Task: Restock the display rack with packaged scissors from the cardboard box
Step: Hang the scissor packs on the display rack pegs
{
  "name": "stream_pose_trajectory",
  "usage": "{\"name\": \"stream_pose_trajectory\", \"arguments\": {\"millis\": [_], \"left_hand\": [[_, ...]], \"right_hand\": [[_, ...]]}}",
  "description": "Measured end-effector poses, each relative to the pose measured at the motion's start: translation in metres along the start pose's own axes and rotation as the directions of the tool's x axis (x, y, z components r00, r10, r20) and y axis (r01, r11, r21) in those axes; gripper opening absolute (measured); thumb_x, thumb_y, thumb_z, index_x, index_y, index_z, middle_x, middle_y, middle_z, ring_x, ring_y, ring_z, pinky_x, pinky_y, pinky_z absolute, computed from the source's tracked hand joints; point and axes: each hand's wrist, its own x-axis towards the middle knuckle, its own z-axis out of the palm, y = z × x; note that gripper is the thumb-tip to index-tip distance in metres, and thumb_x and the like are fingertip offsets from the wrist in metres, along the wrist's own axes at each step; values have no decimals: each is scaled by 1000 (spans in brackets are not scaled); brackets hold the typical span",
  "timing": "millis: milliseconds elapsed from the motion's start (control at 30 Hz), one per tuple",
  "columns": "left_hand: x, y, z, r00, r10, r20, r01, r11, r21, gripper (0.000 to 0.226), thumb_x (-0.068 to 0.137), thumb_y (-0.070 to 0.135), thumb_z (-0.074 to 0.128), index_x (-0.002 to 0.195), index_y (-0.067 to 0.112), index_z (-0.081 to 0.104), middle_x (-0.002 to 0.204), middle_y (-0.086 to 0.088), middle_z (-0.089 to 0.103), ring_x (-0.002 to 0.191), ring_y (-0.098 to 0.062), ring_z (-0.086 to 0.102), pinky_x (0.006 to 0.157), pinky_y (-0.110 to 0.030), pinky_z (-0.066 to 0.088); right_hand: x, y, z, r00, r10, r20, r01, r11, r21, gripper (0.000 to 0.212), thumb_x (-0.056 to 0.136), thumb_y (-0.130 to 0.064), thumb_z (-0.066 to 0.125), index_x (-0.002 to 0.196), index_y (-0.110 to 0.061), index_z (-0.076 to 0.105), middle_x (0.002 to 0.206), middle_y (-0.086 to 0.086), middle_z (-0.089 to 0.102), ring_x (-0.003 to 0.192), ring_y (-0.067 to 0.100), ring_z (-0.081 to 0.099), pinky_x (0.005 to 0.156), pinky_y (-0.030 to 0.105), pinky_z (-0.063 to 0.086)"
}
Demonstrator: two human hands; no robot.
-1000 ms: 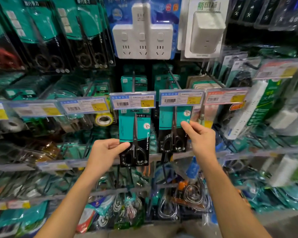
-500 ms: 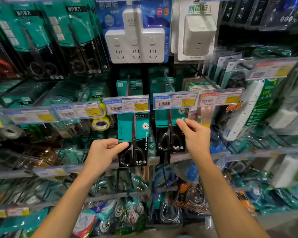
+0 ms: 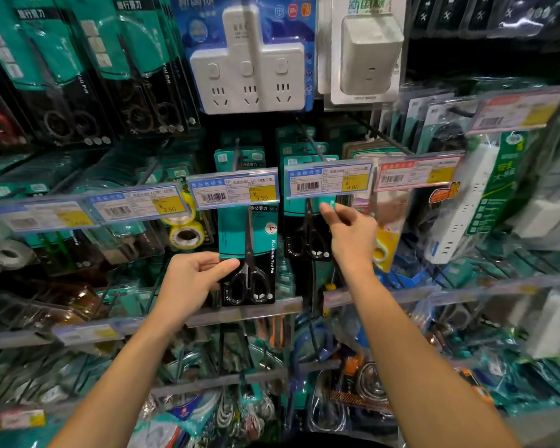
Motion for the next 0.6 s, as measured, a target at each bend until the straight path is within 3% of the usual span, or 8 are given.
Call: {"name": "stream_pose_trajectory", "arguments": {"millis": [133, 233, 300, 333, 433, 533, 600], "left_hand": [[8, -6, 1, 999, 13, -46, -13, 1000, -14, 15, 81, 16, 78, 75, 28, 72, 65, 19, 73, 64, 10, 66, 60, -24, 58], [13, -7, 2, 998, 22, -53, -23, 999, -29, 16, 81, 16, 78, 72, 27, 71, 61, 20, 71, 61, 10, 64, 63, -27, 58], [15, -7, 4, 999, 23, -44, -24, 999, -23, 13, 81, 16, 78, 73, 25, 72, 62, 20, 72, 61, 9, 65, 64, -30, 58], [16, -7, 5, 999, 26, -32, -27, 1000, -15, 11, 82, 17, 78, 73, 22, 73, 61, 19, 72, 61, 8, 65, 63, -30, 58], [17, -10, 5, 999, 31, -18, -31, 1000, 6, 24, 83, 18, 77, 61, 21, 67, 50, 19, 62, 54, 9, 58, 58, -25, 54], [15, -16, 3, 1000, 2, -23, -2, 1000, 2, 21, 83, 19, 77, 65, 19, 67, 53, 19, 63, 56, 9, 58, 57, -22, 53], [14, -18, -1, 999, -15, -32, 14, 1000, -11, 15, 83, 20, 78, 72, 10, 72, 61, 13, 70, 62, 4, 62, 56, -19, 53]], "right_hand": [[1, -6, 9, 996, -7, -90, 9, 1000, 16, 29, 85, -35, 74, 91, -7, 76, 78, 1, 71, 82, 20, 68, 75, 27, 49], [2, -12, 16, 996, -61, -67, 60, 998, -25, 31, 88, -30, 71, 76, -1, 72, 73, 14, 73, 73, 28, 67, 66, 33, 46], [6, -14, 18, 994, -104, -20, 102, 990, -95, 41, 90, -28, 67, 56, -6, 60, 51, 9, 60, 51, 20, 54, 57, 38, 35], [9, -15, 18, 992, -123, -5, 122, 985, -122, 48, 90, -26, 66, 47, -13, 48, 42, 1, 46, 42, 11, 41, 52, 33, 27], [17, -18, 18, 989, -149, 14, 149, 976, -158, 58, 90, -23, 67, 44, -20, 32, 40, -6, 30, 38, 7, 27, 43, 19, 24], [21, -19, 20, 992, -122, 42, 128, 964, -234, 55, 91, -28, 65, 45, -19, 37, 42, -4, 36, 43, 11, 31, 49, 26, 25], [20, -17, 20, 993, -95, 72, 111, 951, -288, 43, 93, -34, 63, 56, -13, 56, 52, 4, 55, 52, 18, 49, 57, 35, 36]]}}
